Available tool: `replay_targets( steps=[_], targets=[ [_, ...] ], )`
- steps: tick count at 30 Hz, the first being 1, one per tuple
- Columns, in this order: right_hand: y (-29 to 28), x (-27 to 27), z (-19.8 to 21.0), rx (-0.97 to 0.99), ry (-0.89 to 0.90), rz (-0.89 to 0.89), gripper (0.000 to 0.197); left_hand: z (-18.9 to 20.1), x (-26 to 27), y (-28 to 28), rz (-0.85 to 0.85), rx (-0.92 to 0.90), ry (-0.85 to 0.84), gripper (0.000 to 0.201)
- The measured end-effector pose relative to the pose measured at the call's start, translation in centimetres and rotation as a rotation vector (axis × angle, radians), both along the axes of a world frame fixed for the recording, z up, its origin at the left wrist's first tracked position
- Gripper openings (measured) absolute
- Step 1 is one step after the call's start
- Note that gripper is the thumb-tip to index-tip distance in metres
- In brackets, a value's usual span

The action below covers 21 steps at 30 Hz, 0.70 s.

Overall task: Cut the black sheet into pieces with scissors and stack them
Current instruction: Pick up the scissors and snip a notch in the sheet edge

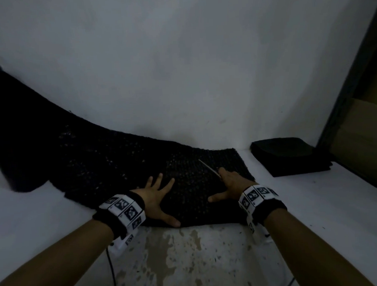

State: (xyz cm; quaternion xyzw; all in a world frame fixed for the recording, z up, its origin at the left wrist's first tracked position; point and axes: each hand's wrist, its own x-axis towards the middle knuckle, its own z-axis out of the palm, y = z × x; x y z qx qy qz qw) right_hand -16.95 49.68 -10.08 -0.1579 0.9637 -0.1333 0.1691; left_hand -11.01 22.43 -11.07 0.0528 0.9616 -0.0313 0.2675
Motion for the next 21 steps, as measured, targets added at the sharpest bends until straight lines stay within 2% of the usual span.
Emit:
replay_targets(
  steps=[3,4,8,11,13,15,18,21],
  targets=[
    [0.0,0.5,0.3,-0.008,-0.010,0.010,0.115,0.3,0.4,0.0,0.012,-0.005,-0.044,0.141],
    [0.0,0.6,0.2,-0.012,-0.003,0.004,0.107,0.4,0.4,0.1,0.018,-0.011,-0.046,0.141],
    [0.2,0.8,-0.7,-0.064,0.172,-0.044,0.037,1.2,0.5,1.1,0.024,-0.039,-0.039,0.141],
    [0.5,1.7,-0.6,-0.082,0.339,-0.063,0.019,1.7,0.5,1.3,0.024,-0.041,-0.033,0.140],
    [0.5,2.3,-0.4,-0.106,0.382,-0.026,0.004,1.9,0.5,1.4,0.029,-0.003,-0.006,0.138],
    [0.6,2.6,-0.9,-0.114,0.355,0.014,0.004,2.5,0.7,1.8,0.007,0.045,0.086,0.130],
    [1.1,2.9,-1.9,-0.005,0.303,0.035,0.019,3.7,1.1,2.7,-0.060,0.108,0.261,0.111],
    [1.6,3.1,-2.0,0.051,0.240,0.014,0.023,4.2,1.7,2.9,-0.097,0.106,0.228,0.109]
  ],
)
